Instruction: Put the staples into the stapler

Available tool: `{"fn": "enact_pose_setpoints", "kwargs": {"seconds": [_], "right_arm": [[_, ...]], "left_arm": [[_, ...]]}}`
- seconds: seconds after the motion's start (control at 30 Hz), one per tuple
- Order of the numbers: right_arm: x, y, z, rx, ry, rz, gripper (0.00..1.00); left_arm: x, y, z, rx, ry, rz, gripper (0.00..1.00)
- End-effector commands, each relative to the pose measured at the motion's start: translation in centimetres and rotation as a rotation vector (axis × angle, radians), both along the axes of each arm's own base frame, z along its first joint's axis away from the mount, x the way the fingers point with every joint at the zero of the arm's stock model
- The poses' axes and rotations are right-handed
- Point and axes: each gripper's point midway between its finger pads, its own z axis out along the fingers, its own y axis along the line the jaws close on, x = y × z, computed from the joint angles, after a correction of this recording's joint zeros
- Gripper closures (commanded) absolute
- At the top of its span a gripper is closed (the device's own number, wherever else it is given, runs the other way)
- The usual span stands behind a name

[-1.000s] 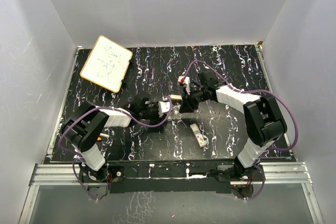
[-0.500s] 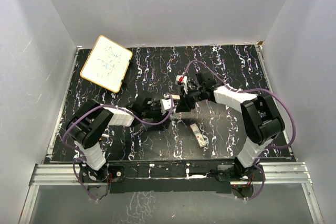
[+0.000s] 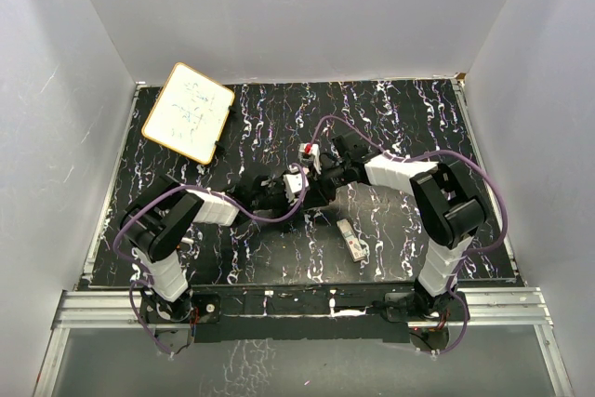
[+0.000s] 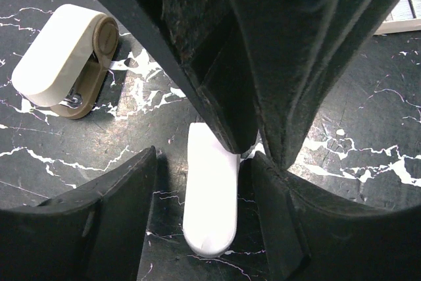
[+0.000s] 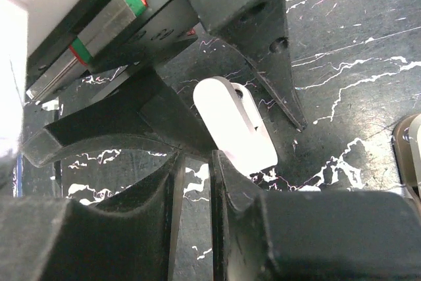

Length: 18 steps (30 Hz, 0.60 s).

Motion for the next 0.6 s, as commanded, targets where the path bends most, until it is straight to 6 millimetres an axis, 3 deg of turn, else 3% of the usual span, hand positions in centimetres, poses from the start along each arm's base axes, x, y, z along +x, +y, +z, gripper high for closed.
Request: {"fn": "enact_pose_setpoints", "kwargs": {"seconds": [0.0, 0.2, 0.43, 0.57], "right_arm": [[1.7, 0.9, 1.4, 0.026, -0.080, -0.002, 0.76], [3.8, -0.6, 2.6, -0.001, -0.219, -0.028, 0.60], [4.9, -3.0, 2.8, -0.054, -0.341, -0.100, 0.39], [4.8, -3.6, 2.6, -0.070, -0.385, -0.104, 0.28]], "left_arm": [[-1.7, 1.2, -2.3, 0.068, 0.063, -0.005, 0.38], [-1.6, 1.4, -1.2, 0.065, 0.030, -0.018, 0.25], [0.2, 1.8, 2.0, 0.038, 0.006, 0.017, 0.04], [0.8, 2.4, 4.1, 0.015, 0.051, -0.004, 0.03]]}}
